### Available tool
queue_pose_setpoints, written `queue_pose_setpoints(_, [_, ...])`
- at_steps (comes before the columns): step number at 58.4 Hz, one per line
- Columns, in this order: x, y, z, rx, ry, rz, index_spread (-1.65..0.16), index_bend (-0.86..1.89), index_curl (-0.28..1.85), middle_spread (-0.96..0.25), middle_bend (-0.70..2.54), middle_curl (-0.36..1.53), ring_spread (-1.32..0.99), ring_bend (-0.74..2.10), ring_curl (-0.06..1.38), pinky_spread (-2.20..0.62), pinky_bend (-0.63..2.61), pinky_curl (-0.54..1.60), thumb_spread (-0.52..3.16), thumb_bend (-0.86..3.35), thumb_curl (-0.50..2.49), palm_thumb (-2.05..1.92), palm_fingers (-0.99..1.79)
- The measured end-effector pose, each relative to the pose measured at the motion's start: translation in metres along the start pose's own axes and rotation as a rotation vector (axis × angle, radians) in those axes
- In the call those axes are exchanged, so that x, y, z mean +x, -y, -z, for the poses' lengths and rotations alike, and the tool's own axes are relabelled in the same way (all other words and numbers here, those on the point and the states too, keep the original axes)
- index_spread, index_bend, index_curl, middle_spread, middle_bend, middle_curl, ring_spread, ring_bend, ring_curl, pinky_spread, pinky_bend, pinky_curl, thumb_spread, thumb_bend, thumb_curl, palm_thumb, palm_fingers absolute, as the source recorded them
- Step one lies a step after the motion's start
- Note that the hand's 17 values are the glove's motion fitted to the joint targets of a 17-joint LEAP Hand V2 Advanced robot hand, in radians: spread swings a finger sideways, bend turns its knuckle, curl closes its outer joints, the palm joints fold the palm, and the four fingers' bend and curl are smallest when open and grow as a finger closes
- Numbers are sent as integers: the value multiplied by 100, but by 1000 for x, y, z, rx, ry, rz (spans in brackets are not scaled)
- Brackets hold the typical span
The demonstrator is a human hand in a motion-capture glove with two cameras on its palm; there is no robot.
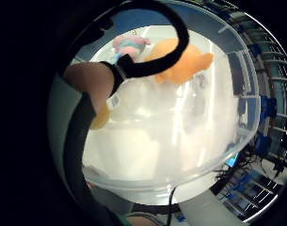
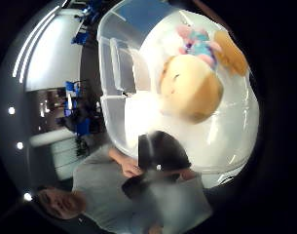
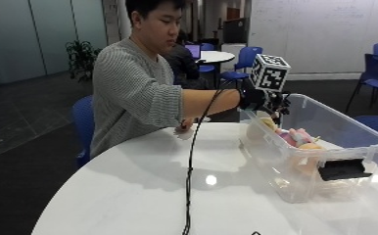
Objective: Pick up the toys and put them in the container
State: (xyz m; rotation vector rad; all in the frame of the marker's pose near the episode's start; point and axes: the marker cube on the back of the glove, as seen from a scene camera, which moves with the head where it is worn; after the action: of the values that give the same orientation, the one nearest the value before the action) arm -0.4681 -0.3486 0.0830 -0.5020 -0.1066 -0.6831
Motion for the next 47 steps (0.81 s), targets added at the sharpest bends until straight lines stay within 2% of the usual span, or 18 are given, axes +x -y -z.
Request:
queue_pose_setpoints(9, [2, -14, 9, 37, -2, 13, -38, 16, 31, -21, 14, 44, -22, 58, 36, -6, 134, 35, 131, -2, 47, 8, -7])
queue_pose_setpoints(15, [8, -46, 23, 108, -28, 13, -38, 16, 31, -20, 15, 41, -21, 57, 36, -5, 133, 34, 131, -1, 44, 8, -6])
queue_pose_setpoints(24, [43, -144, 39, 239, -78, -6, -38, 16, 32, -20, 15, 38, -20, 56, 35, -4, 130, 33, 133, -1, 40, 8, -6])
queue_pose_setpoints(30, [122, -244, 28, 265, -509, -74, -38, 17, 32, -20, 16, 37, -19, 56, 35, -4, 127, 33, 135, -1, 38, 7, -5])
queue_pose_setpoints(33, [135, -290, 8, 281, -570, -142, -38, 18, 33, -20, 16, 36, -19, 55, 35, -4, 126, 33, 136, -1, 37, 6, -4])
queue_pose_setpoints(41, [145, -391, -39, 305, -309, -507, -38, 19, 35, -20, 17, 35, -20, 54, 34, -3, 122, 32, 137, -1, 35, 6, -2])
queue_pose_setpoints(47, [149, -443, -64, 342, -188, -652, -39, 19, 36, -20, 17, 35, -20, 54, 34, -2, 119, 31, 138, -1, 34, 5, -2])
